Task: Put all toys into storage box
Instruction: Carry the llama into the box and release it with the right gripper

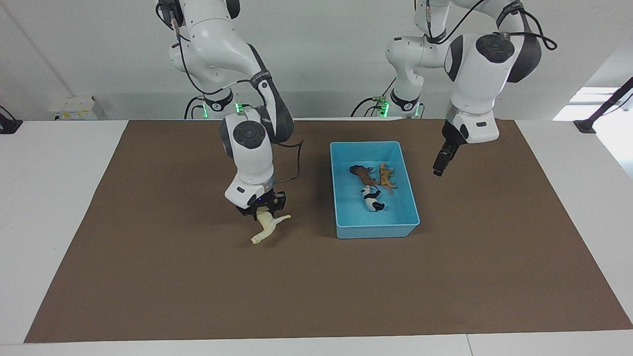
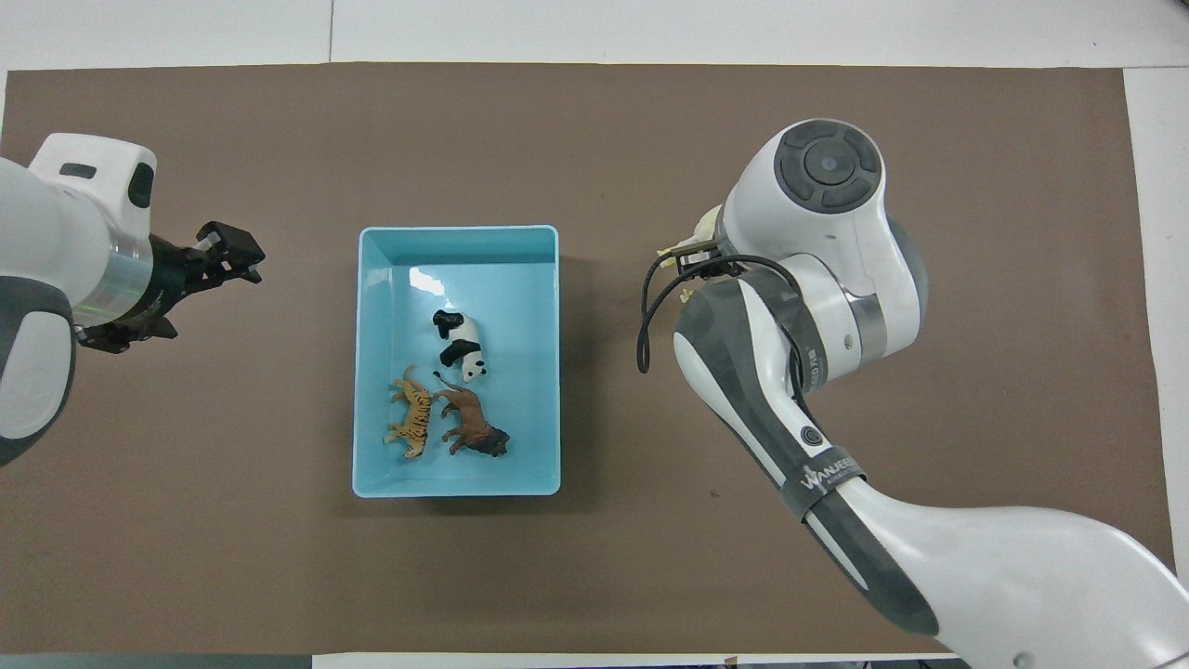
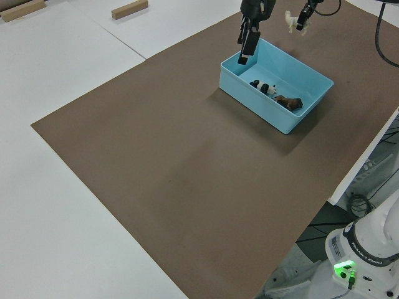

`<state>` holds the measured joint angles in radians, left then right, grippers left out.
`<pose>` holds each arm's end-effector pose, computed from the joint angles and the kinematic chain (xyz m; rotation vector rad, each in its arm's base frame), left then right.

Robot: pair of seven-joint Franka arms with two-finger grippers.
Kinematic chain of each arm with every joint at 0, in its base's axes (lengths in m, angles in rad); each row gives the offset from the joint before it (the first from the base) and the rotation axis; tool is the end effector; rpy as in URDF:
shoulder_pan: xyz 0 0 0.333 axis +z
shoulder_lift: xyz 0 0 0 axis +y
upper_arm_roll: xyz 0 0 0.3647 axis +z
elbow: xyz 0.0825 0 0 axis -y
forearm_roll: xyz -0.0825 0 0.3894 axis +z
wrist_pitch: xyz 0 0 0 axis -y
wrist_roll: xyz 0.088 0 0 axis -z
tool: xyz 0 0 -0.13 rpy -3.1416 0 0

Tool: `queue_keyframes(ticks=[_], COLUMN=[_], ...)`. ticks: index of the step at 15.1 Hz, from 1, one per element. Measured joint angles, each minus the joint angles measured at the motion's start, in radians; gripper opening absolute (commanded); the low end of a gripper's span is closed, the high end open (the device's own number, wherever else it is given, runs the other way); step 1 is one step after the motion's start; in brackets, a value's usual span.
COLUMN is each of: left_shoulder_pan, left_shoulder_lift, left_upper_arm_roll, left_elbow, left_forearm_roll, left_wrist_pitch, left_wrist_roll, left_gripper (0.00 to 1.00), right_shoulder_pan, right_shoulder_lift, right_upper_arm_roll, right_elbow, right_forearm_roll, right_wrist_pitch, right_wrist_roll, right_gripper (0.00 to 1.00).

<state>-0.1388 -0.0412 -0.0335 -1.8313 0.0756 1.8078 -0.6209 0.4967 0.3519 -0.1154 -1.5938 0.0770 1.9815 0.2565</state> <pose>0.5489 -0.0877 0.5685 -3.0071 -0.6590 -0.0697 0.6326 0.2710 0.4557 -3.0951 -0.1598 -0.0411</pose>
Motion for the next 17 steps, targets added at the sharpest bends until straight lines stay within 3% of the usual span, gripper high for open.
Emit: queue_keyframes(ticks=[2,4,10,11,12,17], left_shoulder_pan=[0.006,0.034,0.061,0.061,0.061,0.062], left_shoulder_lift=[0.019,0.033,0.044,0.045,0.045,0.045], left_upper_arm_roll=[0.016,0.018,0.001,-0.004,-0.007,-0.011], left_elbow=[0.046,0.074,0.093,0.100,0.106,0.110], left_forearm_roll=[-0.002,-0.017,-0.033,-0.035,-0.038,-0.043], left_wrist_pitch=[-0.059,-0.099,-0.184,-0.200,-0.210,-0.210], left_wrist_roll=[0.179,0.331,0.528,0.541,0.550,0.560], left_gripper=[1.00,1.00,1.00,1.00,1.00,1.00], right_shoulder_pan=[0.035,0.122,0.340,0.362,0.378,0.386], right_shoulder_lift=[-0.018,-0.020,0.032,0.043,0.053,0.055], right_upper_arm_roll=[0.023,0.030,0.036,0.037,0.037,0.028], right_elbow=[0.108,0.156,0.028,-0.001,-0.024,-0.034], right_forearm_roll=[0.063,0.111,0.174,0.175,0.175,0.176], right_wrist_pitch=[-0.074,-0.046,0.235,0.274,0.302,0.316], right_wrist_roll=[0.101,0.230,0.364,0.376,0.391,0.569], right_gripper=[0.00,0.00,0.00,0.36,0.99,1.00])
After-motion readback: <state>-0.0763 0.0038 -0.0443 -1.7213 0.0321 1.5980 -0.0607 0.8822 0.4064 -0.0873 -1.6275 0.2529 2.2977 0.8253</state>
